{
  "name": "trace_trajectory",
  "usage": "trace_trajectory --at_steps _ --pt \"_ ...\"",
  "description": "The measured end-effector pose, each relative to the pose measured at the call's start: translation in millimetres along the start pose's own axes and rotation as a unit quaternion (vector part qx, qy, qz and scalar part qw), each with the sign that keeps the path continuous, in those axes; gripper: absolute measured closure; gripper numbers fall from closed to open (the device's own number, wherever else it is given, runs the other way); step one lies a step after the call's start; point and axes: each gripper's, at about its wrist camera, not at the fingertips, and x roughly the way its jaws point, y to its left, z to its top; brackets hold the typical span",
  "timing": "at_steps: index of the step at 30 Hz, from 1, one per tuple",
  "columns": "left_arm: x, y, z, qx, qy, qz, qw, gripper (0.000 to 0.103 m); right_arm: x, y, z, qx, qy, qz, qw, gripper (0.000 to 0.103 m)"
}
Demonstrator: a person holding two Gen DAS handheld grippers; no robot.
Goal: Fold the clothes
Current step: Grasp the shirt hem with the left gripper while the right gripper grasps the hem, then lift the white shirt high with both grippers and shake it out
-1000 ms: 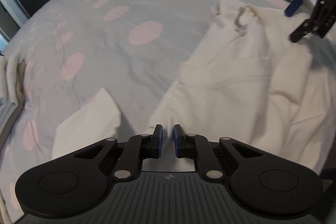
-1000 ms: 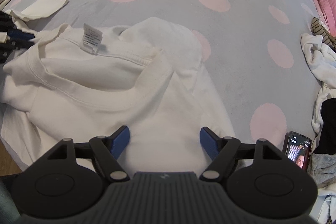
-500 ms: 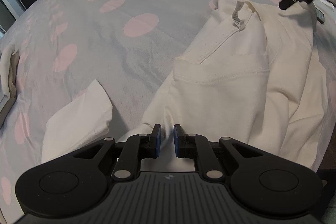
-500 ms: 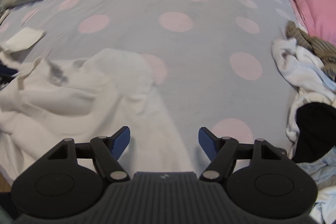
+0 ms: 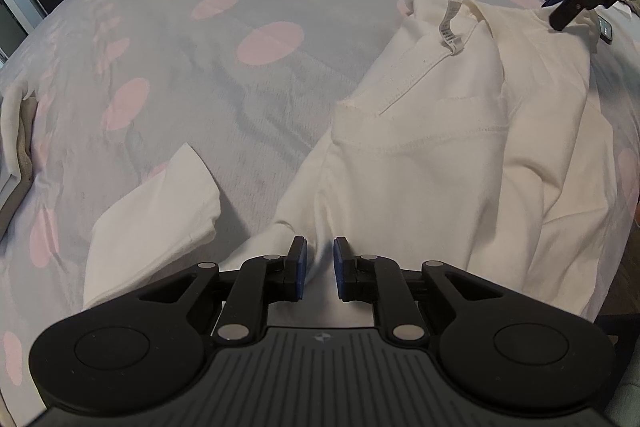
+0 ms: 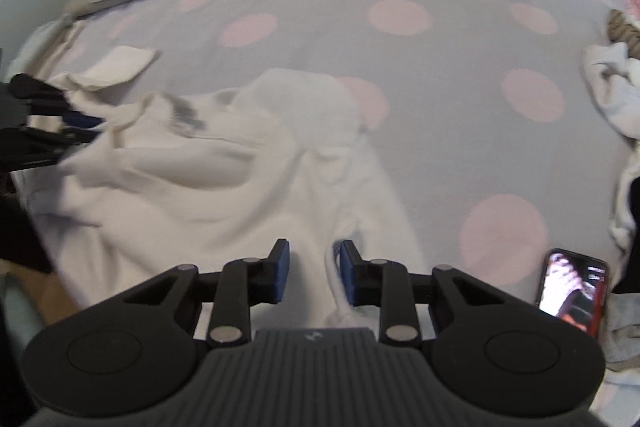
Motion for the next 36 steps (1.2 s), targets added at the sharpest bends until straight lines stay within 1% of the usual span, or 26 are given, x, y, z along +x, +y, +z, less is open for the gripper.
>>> trace_trajectory --at_steps 3,6,8,10,11,12,13,15,17,18,23,25,26,27,28,31,34,36 --pt "0.5 -0.3 0.2 0.002 0.002 0.0 1.0 0.09 6.4 -8.9 -1.4 0.021 0.008 -0.007 1.0 0.068" --pt "0.0 2.5 0.9 -0.003 0.005 -0.005 1.0 0.09 16.5 -23.1 -5.4 0.067 0.025 -0.006 0.997 0.067" --pt "-0.5 5.8 1.2 -0.01 0.011 -0.012 0.9998 0.09 17.4 -28.0 -7.4 0.088 0.021 0.006 0.996 0.07" --pt "-1.0 10.1 1.3 -0.023 0.019 -0.022 0.9993 0.09 15.9 -30.6 -8.8 0.103 0.012 0.017 0.994 0.085" --pt "-1.2 12.4 1.2 -0.032 0.023 -0.027 0.9989 0.09 14.3 -30.8 -8.6 0.107 0.007 0.019 0.994 0.088" --pt "-1.7 13.5 0.9 -0.036 0.024 -0.031 0.9986 0.09 11.3 -29.2 -7.2 0.105 -0.001 0.014 0.994 0.095" --pt "-2.3 14.3 0.5 -0.039 0.026 -0.036 0.9983 0.09 7.7 -27.4 -5.4 0.103 -0.011 0.008 0.995 0.097" --pt "-3.5 15.8 -0.9 -0.042 0.026 -0.041 0.9979 0.09 -3.0 -23.7 -0.5 0.098 -0.036 -0.005 0.995 0.098" --pt "-3.9 17.0 -2.6 -0.049 0.024 -0.041 0.9977 0.09 -20.1 -21.1 3.9 0.097 -0.073 -0.002 0.993 0.098" --pt "-4.0 17.7 -3.4 -0.053 0.023 -0.041 0.9975 0.089 -26.2 -19.8 4.9 0.096 -0.085 -0.003 0.992 0.098" --pt "0.6 13.3 -2.5 -0.051 0.028 -0.04 0.9975 0.087 -37.9 -13.4 2.0 0.083 -0.096 -0.026 0.992 0.098" --pt "2.0 7.0 -1.0 -0.041 0.028 -0.031 0.9983 0.087 -39.0 -8.2 0.8 0.07 -0.099 -0.043 0.992 0.098" --pt "0.9 5.6 -0.3 -0.042 0.028 -0.026 0.9984 0.09 -38.8 -4.9 0.2 0.062 -0.099 -0.054 0.992 0.098" --pt "-0.4 4.8 0.3 -0.044 0.027 -0.021 0.9984 0.101 -38.5 -1.7 -0.4 0.054 -0.1 -0.064 0.991 0.098" --pt "-3.3 5.9 0.9 -0.053 0.024 -0.016 0.9982 0.102 -39.5 2.1 -0.8 0.046 -0.102 -0.076 0.991 0.098" --pt "-25.3 18.3 -0.2 -0.105 -0.01 -0.008 0.9944 0.102 -47.7 16.9 -1.1 0.016 -0.117 -0.119 0.986 0.098" --pt "-64.4 32.8 -0.8 -0.14 -0.057 0.02 0.9884 0.102 -54.7 36.6 -0.5 -0.028 -0.127 -0.169 0.977 0.098" --pt "-100.1 44.9 2.2 -0.159 -0.101 0.042 0.9811 0.102 -60.9 51.0 1.3 -0.063 -0.134 -0.201 0.968 0.098"
